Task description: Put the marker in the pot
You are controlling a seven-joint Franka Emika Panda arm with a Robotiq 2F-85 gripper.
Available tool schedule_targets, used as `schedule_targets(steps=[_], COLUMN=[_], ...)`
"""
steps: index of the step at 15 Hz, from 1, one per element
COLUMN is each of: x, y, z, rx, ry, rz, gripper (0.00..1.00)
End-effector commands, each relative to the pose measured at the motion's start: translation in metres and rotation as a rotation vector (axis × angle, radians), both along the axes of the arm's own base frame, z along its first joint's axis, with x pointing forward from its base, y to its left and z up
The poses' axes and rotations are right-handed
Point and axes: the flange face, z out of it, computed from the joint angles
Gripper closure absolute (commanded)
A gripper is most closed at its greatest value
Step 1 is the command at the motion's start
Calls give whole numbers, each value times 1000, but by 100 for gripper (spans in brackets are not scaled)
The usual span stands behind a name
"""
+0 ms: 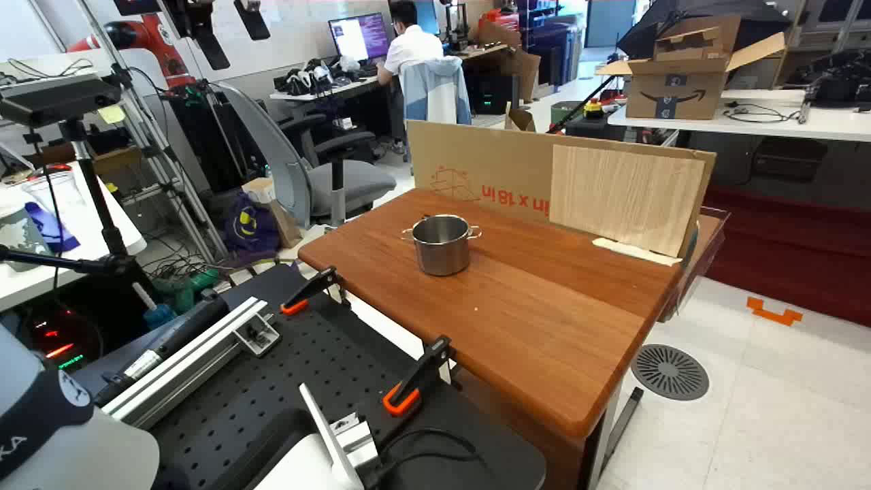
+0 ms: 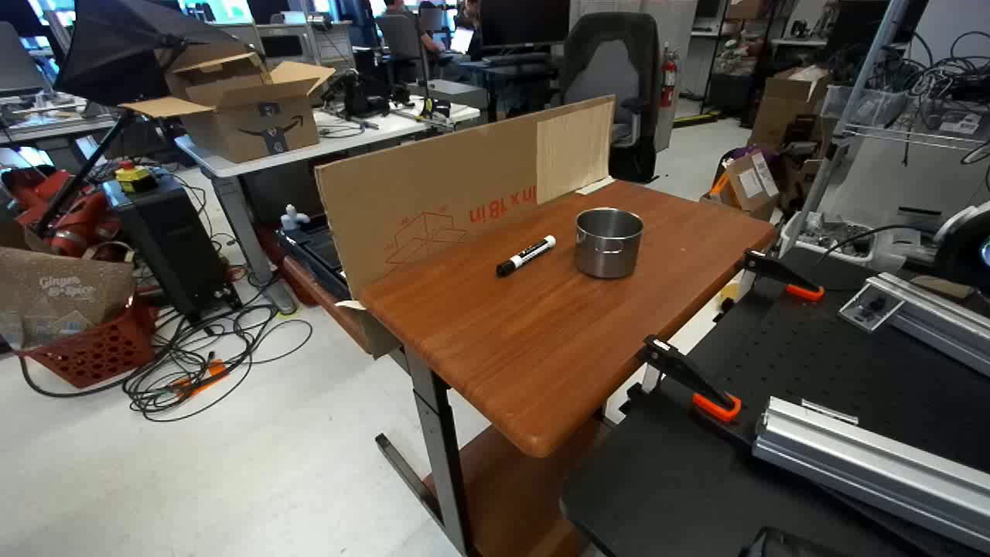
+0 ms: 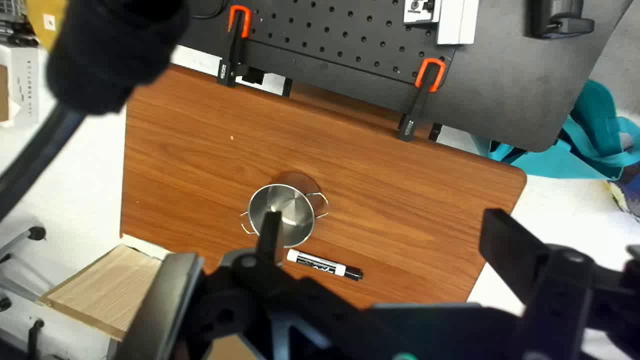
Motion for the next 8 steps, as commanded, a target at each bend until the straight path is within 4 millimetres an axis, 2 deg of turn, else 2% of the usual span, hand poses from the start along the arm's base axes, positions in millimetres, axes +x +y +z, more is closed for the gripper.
schedule_targets(steps=[1,7,8], x=[0,1,7], y=[0,1,4], z=[1,2,2], rx=[0,1,-46], ry=[-1,-3,34], rz=[0,1,25], gripper=[0,0,0])
